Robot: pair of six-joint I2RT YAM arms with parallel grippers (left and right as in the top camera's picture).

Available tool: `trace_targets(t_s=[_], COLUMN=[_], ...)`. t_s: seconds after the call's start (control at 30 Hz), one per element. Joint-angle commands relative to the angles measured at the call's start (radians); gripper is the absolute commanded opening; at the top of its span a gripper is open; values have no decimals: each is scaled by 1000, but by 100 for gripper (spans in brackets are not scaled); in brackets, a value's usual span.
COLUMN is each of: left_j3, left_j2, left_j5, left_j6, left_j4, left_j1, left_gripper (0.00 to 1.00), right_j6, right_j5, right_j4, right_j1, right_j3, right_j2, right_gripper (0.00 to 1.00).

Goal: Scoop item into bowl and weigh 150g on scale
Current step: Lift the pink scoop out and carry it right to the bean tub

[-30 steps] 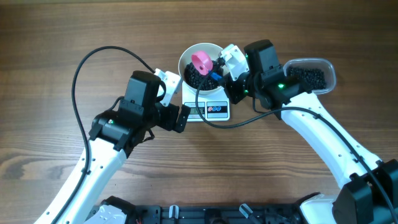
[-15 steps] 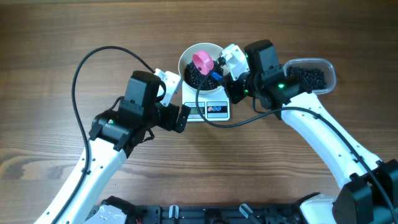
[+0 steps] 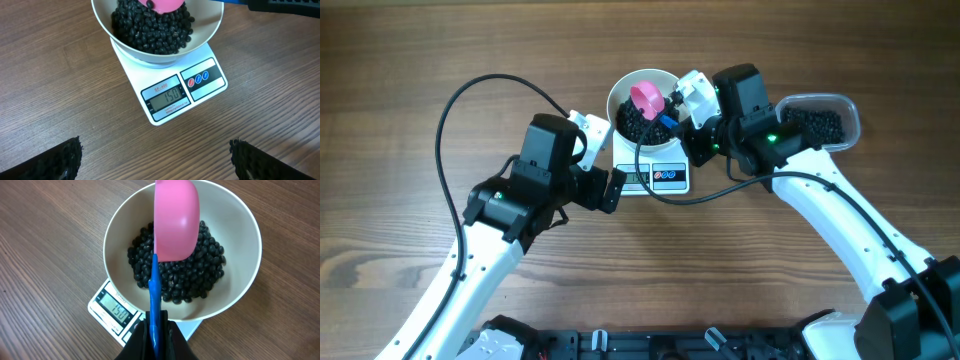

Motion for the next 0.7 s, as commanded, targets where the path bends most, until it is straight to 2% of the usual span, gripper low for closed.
trace_targets(t_s=[0.0, 0.17, 0.23, 0.3, 0.5, 0.67], left_j3=[-2, -2, -2, -2, -2, -2], left_j2=[0, 0, 0, 0, 0, 0], left_j5=[-2, -2, -2, -2, -2, -2], left_j6=[-6, -6, -6, -6, -6, -6], left_j4=[2, 2, 2, 2, 2, 3], left_j1=[4, 4, 4, 4, 4, 4], left_gripper=[100, 100, 100, 100, 100, 100], right_j6=[12, 154, 267, 338, 344, 344], right_j5=[2, -65, -154, -160, -161, -178], right_j4=[2, 8, 55, 80, 77, 68], right_j1=[-2, -3, -16, -35, -156, -317], right_j3=[6, 6, 6, 6, 6, 6], right_j2=[-19, -19, -19, -21, -85, -192], right_gripper=[4, 4, 4, 4, 4, 4])
